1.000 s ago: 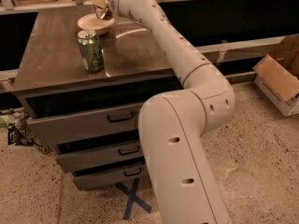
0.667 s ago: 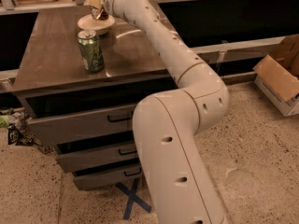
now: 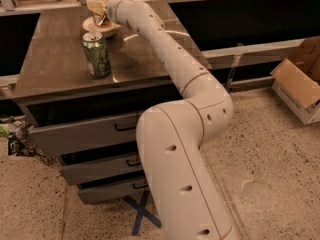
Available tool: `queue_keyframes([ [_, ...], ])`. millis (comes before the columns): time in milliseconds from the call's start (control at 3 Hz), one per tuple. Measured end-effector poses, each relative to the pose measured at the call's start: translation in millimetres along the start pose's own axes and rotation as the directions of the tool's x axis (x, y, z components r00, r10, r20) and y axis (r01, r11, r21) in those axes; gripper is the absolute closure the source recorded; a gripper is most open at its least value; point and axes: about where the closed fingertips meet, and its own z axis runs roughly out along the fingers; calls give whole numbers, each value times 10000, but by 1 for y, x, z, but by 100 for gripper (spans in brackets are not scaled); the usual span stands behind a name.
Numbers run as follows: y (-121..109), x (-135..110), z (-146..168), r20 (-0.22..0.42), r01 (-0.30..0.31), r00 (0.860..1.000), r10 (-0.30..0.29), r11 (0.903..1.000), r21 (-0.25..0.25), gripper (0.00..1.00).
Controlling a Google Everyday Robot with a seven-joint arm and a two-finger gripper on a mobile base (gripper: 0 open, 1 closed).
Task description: Place orange can into paper bowl
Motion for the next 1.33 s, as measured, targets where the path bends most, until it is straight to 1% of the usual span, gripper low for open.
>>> queue_keyframes([
  [667,-1,12,7,-32,173,9998,-172,9998,30,17],
  [1000,-2,17,6,-200,382,9991,-383,9993,-39,0],
  [1333,-5,6,-2,-109,593,9982,-596,9980,-240,0],
])
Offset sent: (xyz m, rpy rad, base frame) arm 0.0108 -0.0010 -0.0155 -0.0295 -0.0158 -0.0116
